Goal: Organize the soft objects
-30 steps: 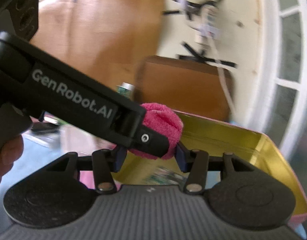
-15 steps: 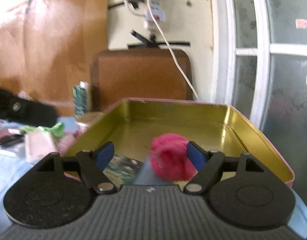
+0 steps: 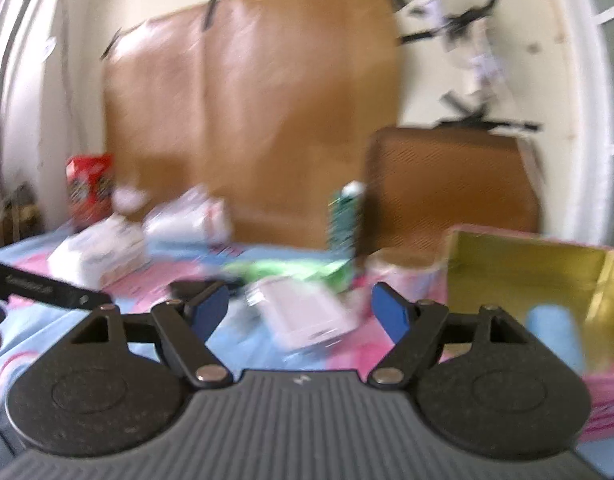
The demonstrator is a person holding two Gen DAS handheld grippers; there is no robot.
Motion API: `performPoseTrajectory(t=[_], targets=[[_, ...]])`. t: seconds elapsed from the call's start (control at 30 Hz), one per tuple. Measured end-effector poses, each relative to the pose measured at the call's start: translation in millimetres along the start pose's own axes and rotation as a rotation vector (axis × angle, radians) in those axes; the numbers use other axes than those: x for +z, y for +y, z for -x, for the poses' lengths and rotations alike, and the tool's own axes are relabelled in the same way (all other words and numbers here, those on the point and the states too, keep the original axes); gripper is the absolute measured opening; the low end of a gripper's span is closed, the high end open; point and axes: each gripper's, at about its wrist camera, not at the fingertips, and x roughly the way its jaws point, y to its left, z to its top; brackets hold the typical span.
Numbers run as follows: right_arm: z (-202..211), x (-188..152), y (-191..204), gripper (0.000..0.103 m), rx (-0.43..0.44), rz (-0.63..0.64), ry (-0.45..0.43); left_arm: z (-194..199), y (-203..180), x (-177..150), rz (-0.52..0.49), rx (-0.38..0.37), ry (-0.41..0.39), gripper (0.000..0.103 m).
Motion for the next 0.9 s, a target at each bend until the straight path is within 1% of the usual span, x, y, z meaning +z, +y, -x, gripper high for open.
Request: performPoseTrajectory(t=[0.07, 0.13, 0.2, 0.33, 0.47, 0.67, 0.9], targets=[[-9.2, -3.0, 15.7, 0.08, 0.03, 0.02, 0.038, -2.1, 7.8, -1.7, 0.025, 0.005, 0.006, 0.09], [-15.5, -6.2, 27.1, 0.08, 0.042, 0.042, 0.071, -4.6, 14.6, -3.3, 0.036, 0.018, 0.01, 0.09], [-21.2, -8.9, 35.7, 0.08, 0.052, 0.05, 0.097, -6.7, 18.7, -6.5, 0.041, 0.014, 0.01, 0.09], [-28.3, -10.9, 44.4, 0.08, 0.05, 0.067, 0.125, -10.1, 15.2, -11.3, 0.022, 0.015, 0.011, 0.09], [-33.1, -15.0, 44.9, 0.08, 0.037, 0.065, 0.14, -10.0, 13.9, -14.1, 0.002, 0.009, 0.005, 0.093], [-41.1, -22.5, 41.6, 0.08, 0.035, 0.046, 0.171, -12.1, 18.7, -13.3, 0.022, -0.006, 0.011, 0.096], [-47.4, -23.5, 33.1, 0.08, 0.037, -0.002, 0.207, -14.1, 17.7, -12.5, 0.01, -0.009, 0.015, 0.098]])
